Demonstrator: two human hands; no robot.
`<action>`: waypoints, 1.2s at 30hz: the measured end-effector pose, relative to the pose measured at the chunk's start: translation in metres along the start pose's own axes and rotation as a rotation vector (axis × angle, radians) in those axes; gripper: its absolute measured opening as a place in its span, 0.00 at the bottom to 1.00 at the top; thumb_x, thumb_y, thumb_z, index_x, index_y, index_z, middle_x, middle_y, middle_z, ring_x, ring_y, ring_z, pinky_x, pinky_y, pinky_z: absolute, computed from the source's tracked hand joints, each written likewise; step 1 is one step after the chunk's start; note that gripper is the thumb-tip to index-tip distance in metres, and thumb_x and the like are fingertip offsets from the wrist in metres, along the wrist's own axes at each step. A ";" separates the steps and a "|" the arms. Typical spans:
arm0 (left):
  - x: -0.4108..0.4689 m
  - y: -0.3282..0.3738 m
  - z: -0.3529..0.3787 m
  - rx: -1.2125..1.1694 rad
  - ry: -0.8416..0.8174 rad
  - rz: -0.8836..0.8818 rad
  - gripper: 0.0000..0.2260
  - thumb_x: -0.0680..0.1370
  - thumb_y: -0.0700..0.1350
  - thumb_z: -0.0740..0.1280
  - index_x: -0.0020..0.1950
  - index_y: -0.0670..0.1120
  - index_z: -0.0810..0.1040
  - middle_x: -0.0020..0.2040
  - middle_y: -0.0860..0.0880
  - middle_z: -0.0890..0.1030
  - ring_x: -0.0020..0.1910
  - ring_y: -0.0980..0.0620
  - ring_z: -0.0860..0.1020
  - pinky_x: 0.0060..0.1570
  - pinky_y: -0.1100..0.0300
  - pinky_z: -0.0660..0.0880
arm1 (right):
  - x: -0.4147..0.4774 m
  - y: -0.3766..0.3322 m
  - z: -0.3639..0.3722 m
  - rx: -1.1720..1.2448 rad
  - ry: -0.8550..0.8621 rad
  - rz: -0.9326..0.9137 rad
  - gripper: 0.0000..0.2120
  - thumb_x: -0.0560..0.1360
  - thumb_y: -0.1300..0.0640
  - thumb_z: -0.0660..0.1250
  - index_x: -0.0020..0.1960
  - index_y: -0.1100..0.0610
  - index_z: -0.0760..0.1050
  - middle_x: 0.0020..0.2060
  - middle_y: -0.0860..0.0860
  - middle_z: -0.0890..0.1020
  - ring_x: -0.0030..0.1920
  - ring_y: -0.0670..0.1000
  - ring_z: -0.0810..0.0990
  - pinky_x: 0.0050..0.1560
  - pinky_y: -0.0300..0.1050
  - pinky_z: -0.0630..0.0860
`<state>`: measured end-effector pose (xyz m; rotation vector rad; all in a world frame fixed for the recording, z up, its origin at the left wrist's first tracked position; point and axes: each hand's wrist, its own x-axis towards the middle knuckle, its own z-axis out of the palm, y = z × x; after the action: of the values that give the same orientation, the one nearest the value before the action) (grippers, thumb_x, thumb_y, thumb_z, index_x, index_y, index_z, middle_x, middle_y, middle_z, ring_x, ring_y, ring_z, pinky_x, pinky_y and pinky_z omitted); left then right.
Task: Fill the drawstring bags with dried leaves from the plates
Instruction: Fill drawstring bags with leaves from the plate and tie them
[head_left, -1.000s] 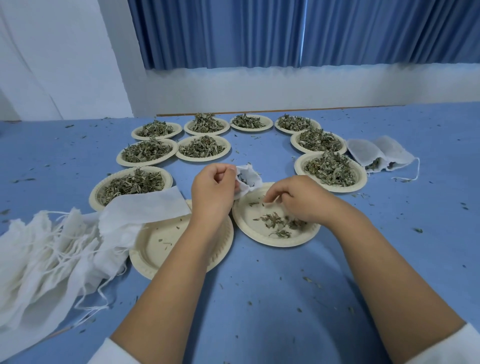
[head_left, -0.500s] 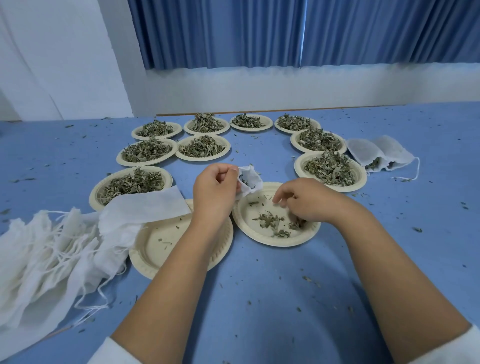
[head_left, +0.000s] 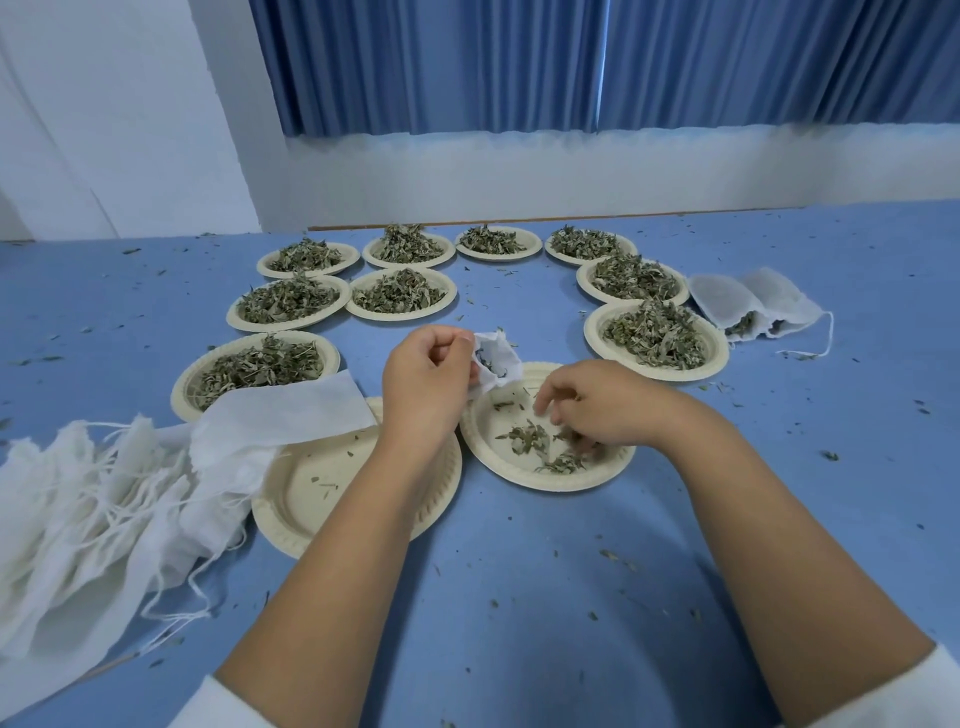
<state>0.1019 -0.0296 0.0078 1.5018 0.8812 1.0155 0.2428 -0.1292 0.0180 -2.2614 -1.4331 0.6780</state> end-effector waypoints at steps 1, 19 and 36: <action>0.000 0.000 0.000 0.002 -0.001 0.001 0.06 0.80 0.42 0.64 0.46 0.47 0.80 0.33 0.52 0.80 0.35 0.57 0.79 0.52 0.48 0.81 | -0.001 -0.003 0.002 0.100 -0.003 -0.032 0.14 0.79 0.66 0.56 0.53 0.56 0.78 0.45 0.56 0.82 0.36 0.51 0.82 0.46 0.52 0.81; -0.001 0.002 0.000 -0.017 -0.008 -0.006 0.06 0.81 0.42 0.65 0.45 0.48 0.80 0.31 0.54 0.79 0.35 0.58 0.79 0.51 0.47 0.81 | 0.000 -0.006 0.002 0.229 0.064 -0.137 0.13 0.77 0.66 0.59 0.53 0.55 0.80 0.44 0.51 0.81 0.40 0.51 0.79 0.38 0.39 0.78; -0.001 0.001 0.000 -0.016 -0.016 -0.011 0.06 0.81 0.42 0.65 0.45 0.47 0.80 0.31 0.54 0.79 0.34 0.57 0.78 0.52 0.46 0.81 | 0.004 0.001 0.011 -0.024 -0.072 -0.198 0.20 0.70 0.54 0.77 0.60 0.43 0.79 0.47 0.48 0.76 0.49 0.51 0.79 0.46 0.46 0.81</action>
<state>0.1013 -0.0301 0.0083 1.4882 0.8668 0.9995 0.2383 -0.1252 0.0080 -2.0950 -1.6803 0.6878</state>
